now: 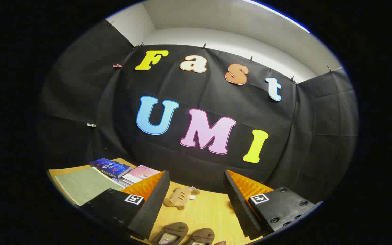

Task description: Open the storage box then place both shoes into the box .Put the left shoe in first, then the right shoe, with the right side of both shoes facing outward in a uniform manner.

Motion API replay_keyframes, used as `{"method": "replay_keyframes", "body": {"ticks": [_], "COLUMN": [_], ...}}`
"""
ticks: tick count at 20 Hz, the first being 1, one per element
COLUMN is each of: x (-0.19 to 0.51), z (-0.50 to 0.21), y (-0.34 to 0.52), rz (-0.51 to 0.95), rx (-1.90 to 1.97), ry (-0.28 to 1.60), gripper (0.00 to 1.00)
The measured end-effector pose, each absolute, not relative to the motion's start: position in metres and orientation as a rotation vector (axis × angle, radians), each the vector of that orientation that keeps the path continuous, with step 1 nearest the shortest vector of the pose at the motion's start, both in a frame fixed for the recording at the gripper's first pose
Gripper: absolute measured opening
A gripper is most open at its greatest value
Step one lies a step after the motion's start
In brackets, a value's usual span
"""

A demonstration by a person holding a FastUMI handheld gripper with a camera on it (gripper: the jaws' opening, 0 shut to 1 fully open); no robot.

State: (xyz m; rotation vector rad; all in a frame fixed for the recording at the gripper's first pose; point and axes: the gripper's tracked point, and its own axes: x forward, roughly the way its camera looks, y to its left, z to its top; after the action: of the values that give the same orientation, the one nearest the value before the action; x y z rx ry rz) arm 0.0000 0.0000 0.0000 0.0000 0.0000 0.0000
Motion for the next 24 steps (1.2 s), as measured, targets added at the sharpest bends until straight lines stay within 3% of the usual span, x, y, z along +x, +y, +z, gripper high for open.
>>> {"method": "replay_keyframes", "body": {"ticks": [20,24], "x": [0.005,0.007], "z": [-0.005,-0.011], "y": [0.004,0.018], "rz": [0.002,0.062], "rx": [0.015,0.047], "ry": [0.019,0.046], "gripper": [0.97,0.97]}}
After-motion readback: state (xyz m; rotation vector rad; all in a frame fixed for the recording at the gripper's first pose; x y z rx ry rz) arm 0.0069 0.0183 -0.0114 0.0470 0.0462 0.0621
